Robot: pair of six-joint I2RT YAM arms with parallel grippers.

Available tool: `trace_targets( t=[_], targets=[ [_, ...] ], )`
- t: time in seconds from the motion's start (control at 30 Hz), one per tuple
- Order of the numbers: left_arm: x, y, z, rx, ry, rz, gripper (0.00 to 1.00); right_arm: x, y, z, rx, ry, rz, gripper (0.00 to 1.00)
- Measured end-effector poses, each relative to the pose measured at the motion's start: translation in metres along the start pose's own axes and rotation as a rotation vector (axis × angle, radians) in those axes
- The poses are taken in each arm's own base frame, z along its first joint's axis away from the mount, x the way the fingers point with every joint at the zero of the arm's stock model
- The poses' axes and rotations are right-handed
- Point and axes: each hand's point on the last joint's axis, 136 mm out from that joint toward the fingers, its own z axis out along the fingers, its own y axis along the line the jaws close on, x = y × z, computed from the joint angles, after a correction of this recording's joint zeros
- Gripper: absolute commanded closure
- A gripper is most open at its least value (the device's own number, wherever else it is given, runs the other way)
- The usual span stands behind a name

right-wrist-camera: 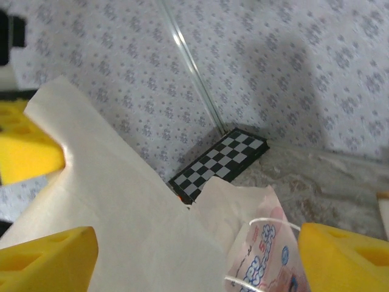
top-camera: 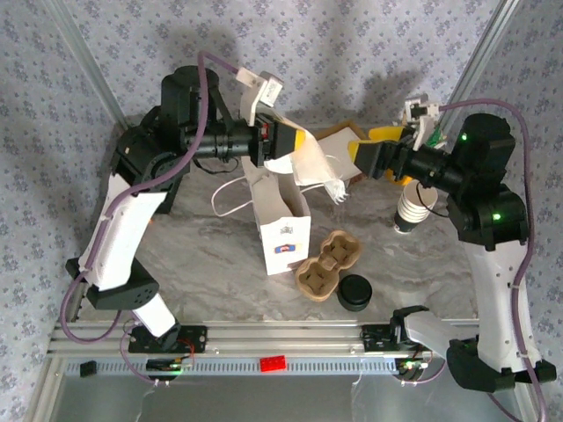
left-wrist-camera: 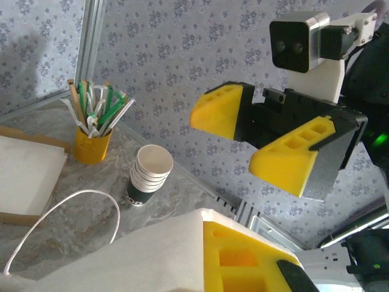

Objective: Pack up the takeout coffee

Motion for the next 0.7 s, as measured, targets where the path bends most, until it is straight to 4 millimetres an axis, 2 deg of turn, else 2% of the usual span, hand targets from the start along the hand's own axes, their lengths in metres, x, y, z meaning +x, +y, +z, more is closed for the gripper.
trace_targets(
  t=[0.2, 0.53, 0.7],
  targets=[
    [0.003, 0.003, -0.005, 0.036, 0.033, 0.016, 1.00, 0.014, 0.021, 0.027, -0.126, 0.068, -0.177, 0.01],
    [0.011, 0.001, -0.001, 0.116, 0.087, 0.017, 1.00, 0.036, 0.038, 0.059, -0.235, 0.141, -0.331, 0.00],
    [0.011, 0.001, 0.002, 0.140, 0.096, 0.017, 1.00, 0.037, 0.042, 0.068, -0.230, 0.141, -0.412, 0.00]
  ],
)
